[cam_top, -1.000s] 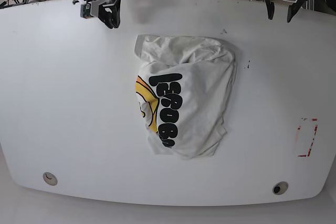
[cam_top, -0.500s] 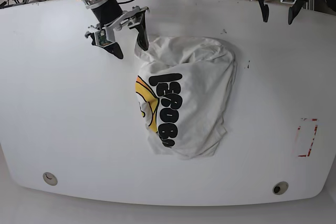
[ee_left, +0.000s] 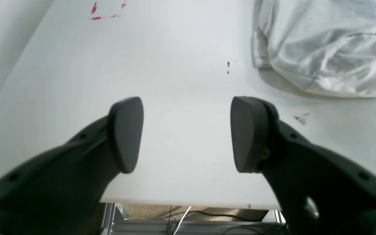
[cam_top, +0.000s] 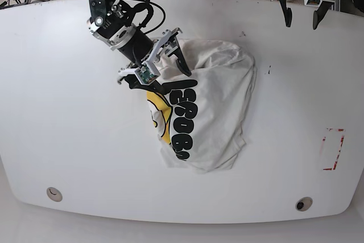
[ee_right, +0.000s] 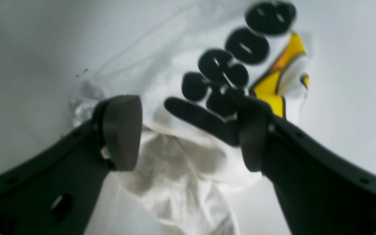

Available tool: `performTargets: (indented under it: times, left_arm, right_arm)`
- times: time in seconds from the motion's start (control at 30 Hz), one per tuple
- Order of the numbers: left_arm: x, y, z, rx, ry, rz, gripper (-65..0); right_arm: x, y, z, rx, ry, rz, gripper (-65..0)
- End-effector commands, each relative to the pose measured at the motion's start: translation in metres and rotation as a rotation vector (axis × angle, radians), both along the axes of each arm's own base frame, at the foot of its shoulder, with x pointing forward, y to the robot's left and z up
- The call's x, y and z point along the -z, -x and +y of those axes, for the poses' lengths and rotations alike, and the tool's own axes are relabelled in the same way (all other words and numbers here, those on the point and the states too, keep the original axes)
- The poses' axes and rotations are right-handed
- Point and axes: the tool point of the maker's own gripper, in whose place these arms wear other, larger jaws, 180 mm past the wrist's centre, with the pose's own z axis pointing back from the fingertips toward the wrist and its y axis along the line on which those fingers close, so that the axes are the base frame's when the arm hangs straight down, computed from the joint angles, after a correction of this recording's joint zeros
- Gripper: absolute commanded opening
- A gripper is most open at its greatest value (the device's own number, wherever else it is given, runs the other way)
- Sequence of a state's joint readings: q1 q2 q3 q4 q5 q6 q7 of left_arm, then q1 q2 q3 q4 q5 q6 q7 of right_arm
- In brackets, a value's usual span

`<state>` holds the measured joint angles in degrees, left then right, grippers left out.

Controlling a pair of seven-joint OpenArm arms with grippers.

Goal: Fold the T-shirt properly
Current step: 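Grasp the T-shirt fabric with the right gripper and lift it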

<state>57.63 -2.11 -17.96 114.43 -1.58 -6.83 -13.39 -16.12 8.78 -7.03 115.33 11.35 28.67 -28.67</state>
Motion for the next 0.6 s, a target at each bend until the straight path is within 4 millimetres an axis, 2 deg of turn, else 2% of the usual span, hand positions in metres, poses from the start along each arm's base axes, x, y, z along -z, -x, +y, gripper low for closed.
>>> performTargets:
  times: [0.0,0.17,0.33,0.57]
  left_arm:
    - [-0.009,0.000,0.000,0.007,-0.007,-0.030,-25.7]
    - [-0.009,0.000,0.000,0.007,-0.008,-0.030,-25.7]
    - [-0.008,0.000,0.000,0.008,-0.010,-0.029,-25.7]
    - [-0.008,0.000,0.001,0.008,-0.013,-0.029,-25.7]
  right_arm:
    - [-0.016,-0.012,0.008,-0.037,-0.002,-0.056,-21.9]
    - [-0.027,-0.024,0.029,-0.115,0.027,-0.088,-21.9]
    - [-0.027,-0.027,0.064,-0.231,0.049,-0.100,-21.9]
    - [-0.003,-0.028,0.105,-0.385,0.112,-0.067,-21.9]
